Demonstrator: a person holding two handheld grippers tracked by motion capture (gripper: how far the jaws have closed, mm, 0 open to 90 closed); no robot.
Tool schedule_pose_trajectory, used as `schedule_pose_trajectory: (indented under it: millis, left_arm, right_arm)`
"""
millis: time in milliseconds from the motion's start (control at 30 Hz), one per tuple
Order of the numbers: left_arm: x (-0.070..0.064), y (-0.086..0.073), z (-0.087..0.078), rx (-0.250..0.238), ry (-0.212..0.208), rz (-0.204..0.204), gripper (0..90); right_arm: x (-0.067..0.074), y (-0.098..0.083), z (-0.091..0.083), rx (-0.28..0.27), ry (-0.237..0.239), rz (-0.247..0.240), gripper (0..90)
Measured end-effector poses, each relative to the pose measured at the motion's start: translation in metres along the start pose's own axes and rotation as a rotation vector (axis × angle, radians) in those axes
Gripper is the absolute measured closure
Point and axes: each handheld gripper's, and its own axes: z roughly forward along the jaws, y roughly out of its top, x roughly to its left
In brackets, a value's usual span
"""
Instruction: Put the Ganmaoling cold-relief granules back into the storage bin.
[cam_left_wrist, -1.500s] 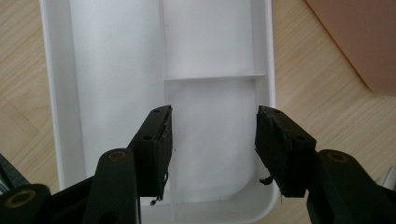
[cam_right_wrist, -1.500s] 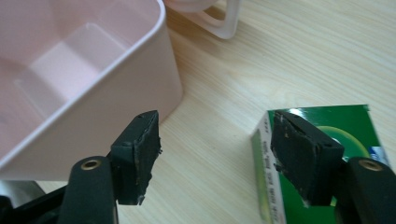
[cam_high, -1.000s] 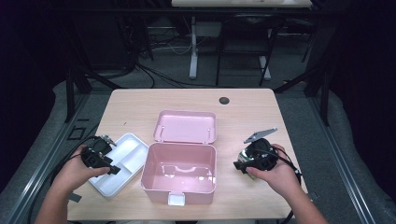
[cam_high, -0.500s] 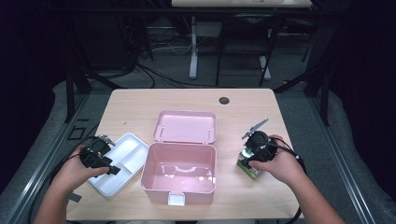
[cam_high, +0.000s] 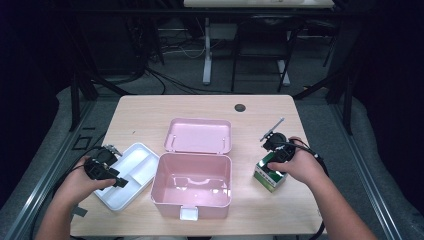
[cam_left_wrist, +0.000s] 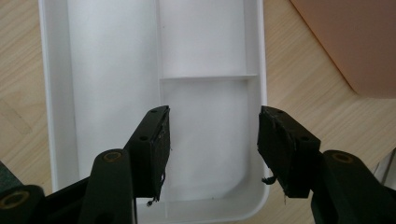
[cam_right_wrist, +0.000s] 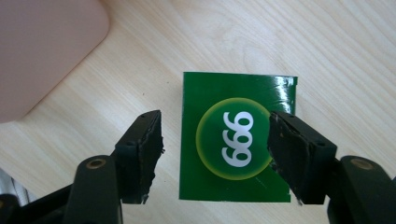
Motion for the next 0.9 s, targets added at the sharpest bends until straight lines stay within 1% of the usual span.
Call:
schedule_pose_trajectory:
  millis: [67, 167, 200, 233, 267, 300, 367, 467, 500, 533, 567, 633, 667, 700, 733, 767, 800, 833, 867, 900]
  left_arm:
    - [0.0, 0.0, 0.0, -0.002, 0.001, 0.0, 44.5]
    - [0.0, 0.0, 0.0, -0.001, -0.002, 0.001, 44.5]
    - [0.0, 0.0, 0.0, -0.001, -0.002, 0.0, 44.5]
    - [0.001, 0.0, 0.0, 0.0, -0.001, 0.001, 44.5]
    - [0.001, 0.0, 0.0, 0.0, -0.001, 0.001, 44.5]
    - [0.001, 0.0, 0.0, -0.002, -0.002, 0.0, 44.5]
    - [0.001, -0.001, -0.001, -0.004, -0.004, -0.003, 44.5]
    - [0.001, -0.001, -0.001, -0.004, -0.002, -0.004, 44.5]
    - [0.002, -0.001, -0.001, -0.006, -0.002, -0.004, 44.5]
    - [0.002, -0.001, -0.001, -0.005, -0.002, -0.003, 44.5]
    - [0.002, -0.001, -0.001, -0.005, -0.004, -0.002, 44.5]
    - [0.002, -0.001, -0.001, -0.005, -0.003, -0.003, 44.5]
    - [0.002, -0.001, -0.001, -0.003, -0.002, -0.004, 44.5]
    - [0.003, -0.001, -0.001, -0.004, -0.003, -0.003, 44.5]
    - [0.003, -0.002, -0.001, -0.005, -0.006, -0.006, 44.5]
    - [0.003, -0.002, -0.001, -0.003, -0.005, -0.007, 44.5]
    - [0.003, -0.002, -0.001, -0.004, -0.004, -0.011, 44.5]
    - [0.003, -0.002, -0.001, -0.005, -0.004, -0.011, 44.5]
    - [0.002, -0.002, -0.001, -0.004, -0.004, -0.011, 44.5]
    - [0.003, -0.002, -0.001, -0.001, -0.005, -0.007, 44.5]
  right_arm:
    - [-0.003, 0.002, 0.002, 0.013, -0.006, 0.011, 34.6]
    - [-0.007, 0.003, 0.006, 0.04, 0.004, 0.024, 33.5]
    - [-0.008, 0.004, 0.007, 0.047, 0.015, 0.021, 33.4]
    - [-0.009, 0.005, 0.007, 0.077, 0.008, 0.011, 32.0]
    - [-0.01, 0.005, 0.01, 0.068, 0.01, 0.015, 30.2]
    - [-0.01, 0.005, 0.012, 0.081, -0.002, 0.015, 28.5]
    - [-0.013, 0.005, 0.014, 0.095, 0.012, 0.027, 27.0]
    - [-0.018, 0.006, 0.017, 0.098, 0.014, 0.035, 22.7]
    - [-0.019, 0.006, 0.017, 0.119, 0.012, 0.036, 21.0]
    - [-0.02, 0.006, 0.019, 0.103, 0.008, 0.042, 20.1]
    - [-0.021, 0.006, 0.02, 0.104, 0.005, 0.043, 19.9]
    - [-0.022, 0.005, 0.023, 0.105, 0.02, 0.048, 18.8]
    - [-0.023, 0.006, 0.022, 0.129, 0.03, 0.046, 18.3]
    - [-0.023, 0.005, 0.024, 0.115, 0.031, 0.045, 17.4]
    - [-0.023, 0.005, 0.025, 0.121, 0.045, 0.045, 16.9]
    - [-0.024, 0.005, 0.025, 0.149, 0.039, 0.04, 16.4]
    - [-0.024, 0.004, 0.027, 0.135, 0.045, 0.041, 15.8]
    - [-0.024, 0.004, 0.028, 0.141, 0.04, 0.039, 15.5]
    - [-0.024, 0.005, 0.027, 0.166, 0.042, 0.037, 15.4]
    - [-0.024, 0.005, 0.029, 0.154, 0.043, 0.031, 15.4]
